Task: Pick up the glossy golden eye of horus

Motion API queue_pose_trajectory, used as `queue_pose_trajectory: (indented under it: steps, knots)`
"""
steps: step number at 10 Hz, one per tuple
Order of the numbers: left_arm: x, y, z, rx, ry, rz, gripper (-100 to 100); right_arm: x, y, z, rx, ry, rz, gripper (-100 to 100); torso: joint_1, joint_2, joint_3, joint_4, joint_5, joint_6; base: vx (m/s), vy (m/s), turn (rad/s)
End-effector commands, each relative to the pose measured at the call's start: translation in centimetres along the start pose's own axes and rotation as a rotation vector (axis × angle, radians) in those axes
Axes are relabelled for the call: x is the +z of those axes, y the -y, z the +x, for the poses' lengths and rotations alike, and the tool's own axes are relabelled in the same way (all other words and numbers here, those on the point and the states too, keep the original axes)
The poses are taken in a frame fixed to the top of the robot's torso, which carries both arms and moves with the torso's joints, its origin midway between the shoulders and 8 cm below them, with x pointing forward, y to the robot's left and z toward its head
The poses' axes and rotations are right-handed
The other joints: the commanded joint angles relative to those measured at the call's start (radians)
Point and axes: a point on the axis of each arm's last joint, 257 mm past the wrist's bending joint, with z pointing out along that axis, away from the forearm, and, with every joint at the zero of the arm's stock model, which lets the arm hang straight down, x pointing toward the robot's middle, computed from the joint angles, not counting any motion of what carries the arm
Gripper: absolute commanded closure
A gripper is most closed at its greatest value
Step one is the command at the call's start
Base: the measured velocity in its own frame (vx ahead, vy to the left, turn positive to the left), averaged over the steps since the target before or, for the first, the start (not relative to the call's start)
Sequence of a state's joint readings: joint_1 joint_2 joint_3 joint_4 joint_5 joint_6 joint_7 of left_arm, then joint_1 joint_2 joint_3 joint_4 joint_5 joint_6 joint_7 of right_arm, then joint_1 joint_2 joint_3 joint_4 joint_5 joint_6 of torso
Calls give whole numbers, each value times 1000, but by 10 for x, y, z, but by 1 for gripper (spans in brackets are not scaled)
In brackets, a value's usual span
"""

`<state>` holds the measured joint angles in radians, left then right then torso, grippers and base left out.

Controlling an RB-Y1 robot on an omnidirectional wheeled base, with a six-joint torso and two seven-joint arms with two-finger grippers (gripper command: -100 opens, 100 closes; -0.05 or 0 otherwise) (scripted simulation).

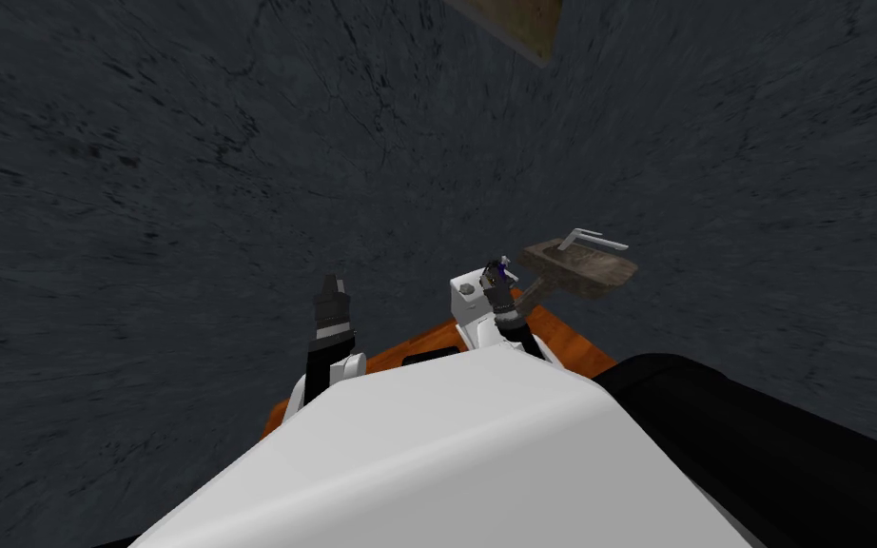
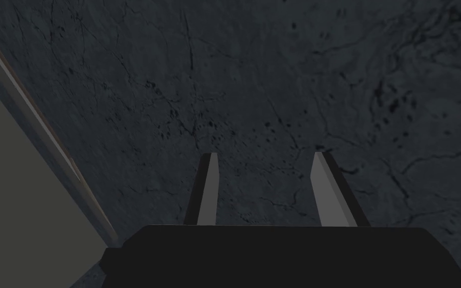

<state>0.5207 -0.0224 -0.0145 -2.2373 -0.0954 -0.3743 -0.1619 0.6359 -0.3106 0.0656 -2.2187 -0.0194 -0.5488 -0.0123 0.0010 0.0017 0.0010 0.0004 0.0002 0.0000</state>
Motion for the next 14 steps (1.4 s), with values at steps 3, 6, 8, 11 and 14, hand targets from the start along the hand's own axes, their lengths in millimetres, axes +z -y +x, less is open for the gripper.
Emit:
queue_pose_trajectory:
  steps: [3, 6, 8, 11, 14]
  knots:
    - [0, 0, 0, 0, 0, 0, 0, -22, 28, 7, -32, -96, 85, -100, 0, 0, 0, 0, 0, 0, -22, 22, 30]
    - [0, 0, 0, 0, 0, 0, 0, -55, 66, 12, -59, -180, 202, -100, 0, 0, 0, 0, 0, 0, -23, 23, 39]
    - [0, 0, 0, 0, 0, 0, 0, -75, 85, 13, -80, -238, 265, -100, 0, -1, 0, 0, 0, 0, -13, 28, 37]
    - [0, 0, 0, 0, 0, 0, 0, -97, 103, 12, -112, -318, 330, -100, 0, 0, 0, 0, 0, 0, -17, 25, 31]
    - [0, 0, 0, 0, 0, 0, 0, -120, 119, 8, -141, -391, 395, -100, 0, -1, -1, 0, 0, 0, -5, 16, 24]
